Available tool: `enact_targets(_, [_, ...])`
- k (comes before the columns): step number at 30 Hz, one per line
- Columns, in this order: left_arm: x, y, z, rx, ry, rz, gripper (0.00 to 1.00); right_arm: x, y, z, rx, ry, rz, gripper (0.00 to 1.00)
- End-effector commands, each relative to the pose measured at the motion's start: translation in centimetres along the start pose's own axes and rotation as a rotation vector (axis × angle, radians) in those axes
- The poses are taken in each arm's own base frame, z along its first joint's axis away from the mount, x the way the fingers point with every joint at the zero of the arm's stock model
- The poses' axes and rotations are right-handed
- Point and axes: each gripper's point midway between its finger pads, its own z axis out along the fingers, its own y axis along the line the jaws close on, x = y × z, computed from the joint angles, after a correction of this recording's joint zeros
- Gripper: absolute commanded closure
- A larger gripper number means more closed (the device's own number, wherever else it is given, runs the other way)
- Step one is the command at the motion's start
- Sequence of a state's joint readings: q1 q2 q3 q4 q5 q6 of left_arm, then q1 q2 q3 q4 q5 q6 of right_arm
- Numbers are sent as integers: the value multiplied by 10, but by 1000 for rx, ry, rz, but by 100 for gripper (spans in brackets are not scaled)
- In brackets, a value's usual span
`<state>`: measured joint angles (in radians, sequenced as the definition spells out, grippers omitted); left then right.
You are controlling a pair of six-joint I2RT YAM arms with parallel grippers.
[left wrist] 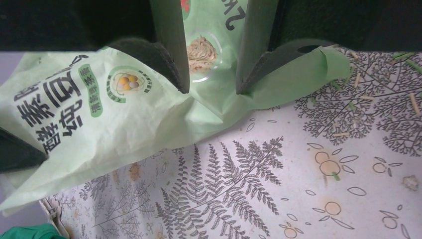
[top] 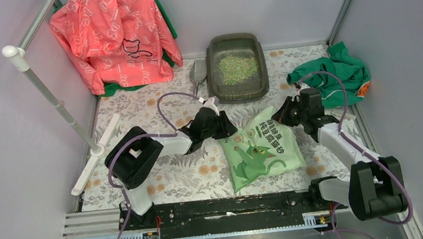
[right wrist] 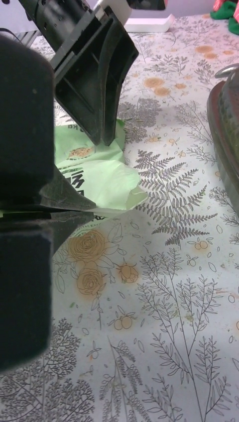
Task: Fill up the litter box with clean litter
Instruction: Adjust the cat litter bag at the center of the board.
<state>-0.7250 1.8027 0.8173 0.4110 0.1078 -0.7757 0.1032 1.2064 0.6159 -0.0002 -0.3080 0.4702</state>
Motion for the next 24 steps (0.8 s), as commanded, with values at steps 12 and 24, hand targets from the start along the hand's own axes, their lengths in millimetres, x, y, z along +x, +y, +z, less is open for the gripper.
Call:
enact_targets(12, [76, 84, -3, -287, 238, -12, 52, -26, -24, -43, 125, -215, 101, 100])
enact_targets(24, [65, 72, -9, -253, 222, -21, 36, -64, 14, -58, -93, -207, 139, 100])
